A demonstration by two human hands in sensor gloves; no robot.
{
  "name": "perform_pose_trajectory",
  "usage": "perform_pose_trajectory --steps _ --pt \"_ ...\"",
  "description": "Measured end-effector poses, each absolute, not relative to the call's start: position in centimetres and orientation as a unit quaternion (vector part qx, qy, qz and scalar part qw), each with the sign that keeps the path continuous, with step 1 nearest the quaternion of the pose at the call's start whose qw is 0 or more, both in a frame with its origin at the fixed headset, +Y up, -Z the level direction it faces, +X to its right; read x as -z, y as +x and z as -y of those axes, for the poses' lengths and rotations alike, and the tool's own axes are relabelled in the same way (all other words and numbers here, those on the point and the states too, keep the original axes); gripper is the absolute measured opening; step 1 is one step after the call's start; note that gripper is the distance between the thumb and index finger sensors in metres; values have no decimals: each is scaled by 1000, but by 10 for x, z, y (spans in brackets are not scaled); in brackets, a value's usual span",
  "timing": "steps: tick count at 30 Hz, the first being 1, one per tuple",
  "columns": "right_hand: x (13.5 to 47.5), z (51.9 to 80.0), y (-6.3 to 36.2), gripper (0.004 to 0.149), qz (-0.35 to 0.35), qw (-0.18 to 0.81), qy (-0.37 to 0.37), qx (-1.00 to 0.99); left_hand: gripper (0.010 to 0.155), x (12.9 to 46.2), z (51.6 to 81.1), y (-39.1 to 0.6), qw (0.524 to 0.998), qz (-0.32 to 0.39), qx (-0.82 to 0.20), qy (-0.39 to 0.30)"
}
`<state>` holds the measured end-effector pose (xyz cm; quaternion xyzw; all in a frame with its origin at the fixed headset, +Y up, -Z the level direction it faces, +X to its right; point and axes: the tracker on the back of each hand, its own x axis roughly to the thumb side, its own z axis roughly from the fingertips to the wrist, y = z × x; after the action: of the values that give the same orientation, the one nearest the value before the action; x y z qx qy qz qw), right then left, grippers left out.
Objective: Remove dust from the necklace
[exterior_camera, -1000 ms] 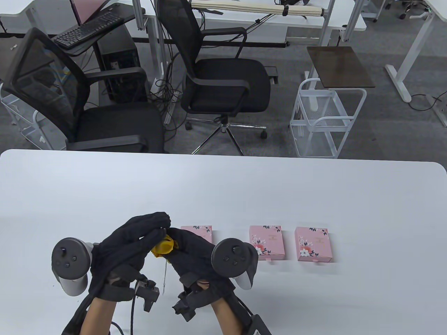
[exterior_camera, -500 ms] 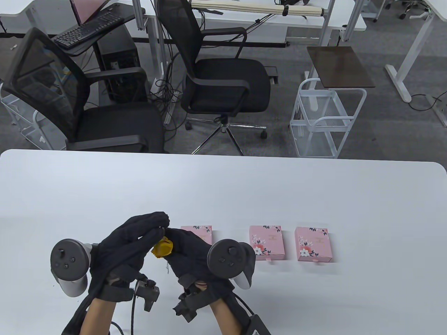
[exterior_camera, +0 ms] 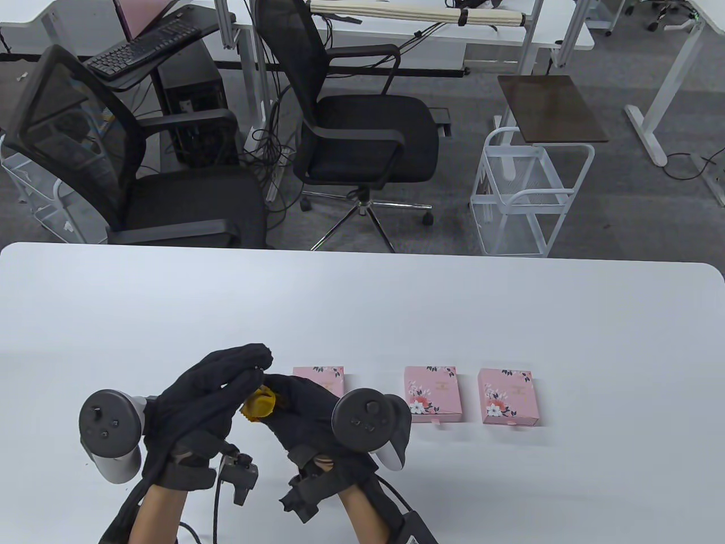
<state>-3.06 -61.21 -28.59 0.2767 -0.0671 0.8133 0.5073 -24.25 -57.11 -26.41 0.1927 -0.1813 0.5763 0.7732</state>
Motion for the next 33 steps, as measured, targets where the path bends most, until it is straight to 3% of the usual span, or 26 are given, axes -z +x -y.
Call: perform_pose_trajectory --steps 33 --pt "289 621 -41 36 49 442 262 -856 35 267 571 -248 771 167 -580 204"
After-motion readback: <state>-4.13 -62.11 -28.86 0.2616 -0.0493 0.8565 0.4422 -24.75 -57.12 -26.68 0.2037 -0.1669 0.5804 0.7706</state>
